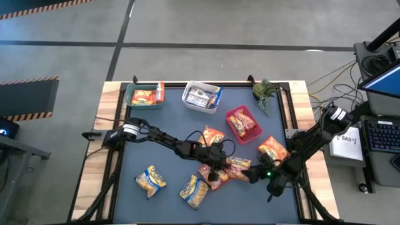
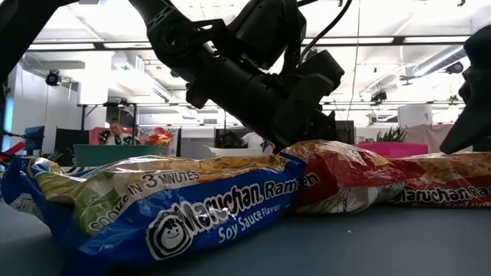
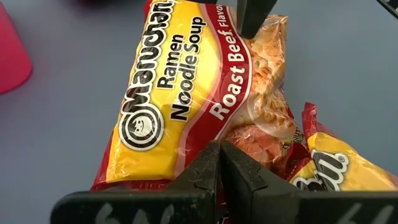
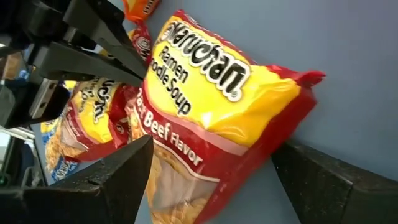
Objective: Sort Maruchan noodles
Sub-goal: Put the red noodle pack into the pink bin, then put the orange noodle pack into the green bin
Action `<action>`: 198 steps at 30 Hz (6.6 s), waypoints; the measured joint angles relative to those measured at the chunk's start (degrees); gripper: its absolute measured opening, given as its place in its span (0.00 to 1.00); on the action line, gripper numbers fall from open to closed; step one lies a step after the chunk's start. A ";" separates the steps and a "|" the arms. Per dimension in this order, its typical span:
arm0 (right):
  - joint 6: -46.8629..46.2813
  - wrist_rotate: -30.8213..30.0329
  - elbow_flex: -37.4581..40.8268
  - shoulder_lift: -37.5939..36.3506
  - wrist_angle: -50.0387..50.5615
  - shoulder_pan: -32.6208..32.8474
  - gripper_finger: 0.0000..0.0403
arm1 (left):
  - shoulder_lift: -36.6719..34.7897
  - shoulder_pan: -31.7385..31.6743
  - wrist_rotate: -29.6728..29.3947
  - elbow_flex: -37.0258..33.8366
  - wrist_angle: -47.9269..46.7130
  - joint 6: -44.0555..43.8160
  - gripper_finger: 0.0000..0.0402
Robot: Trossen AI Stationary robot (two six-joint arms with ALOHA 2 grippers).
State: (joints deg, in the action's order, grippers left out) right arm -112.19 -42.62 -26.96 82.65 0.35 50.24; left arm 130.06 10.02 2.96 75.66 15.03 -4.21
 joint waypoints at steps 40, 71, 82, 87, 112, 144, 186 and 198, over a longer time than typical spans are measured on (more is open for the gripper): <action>11.40 -7.42 0.03 -1.16 -5.17 -1.16 0.33 | -6.81 0.00 -0.46 -0.79 -7.28 6.35 0.00; 63.02 5.13 -24.22 -24.90 33.52 -27.60 0.30 | -64.41 -0.11 -21.75 -38.60 3.56 15.76 0.00; 87.19 19.85 -47.01 -16.52 61.41 -45.94 0.30 | -69.66 -0.15 -23.55 -40.94 3.45 18.20 0.00; 104.34 27.96 -53.44 -10.95 70.09 -52.12 0.30 | -69.58 -0.13 -24.28 -40.17 3.17 20.16 0.00; 153.10 35.12 -46.58 -2.24 76.97 -50.24 0.30 | -70.05 -0.11 -29.58 -40.11 -1.03 20.17 0.00; 145.09 30.55 -41.07 0.07 73.52 -48.02 0.71 | -70.05 -0.15 -29.50 -40.11 -0.96 20.20 0.00; 85.22 14.91 -46.51 0.03 35.21 -27.32 0.54 | -58.07 -0.09 -24.16 -39.98 -12.92 -3.06 0.00; 110.51 14.19 -35.97 -3.17 7.28 -27.05 0.54 | -46.93 -0.09 -22.90 -39.67 -4.95 -4.78 0.17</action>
State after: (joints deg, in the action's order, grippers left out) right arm -1.68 -28.43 -62.93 79.48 7.63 23.18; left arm 83.13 9.93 -19.94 35.99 10.07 -8.98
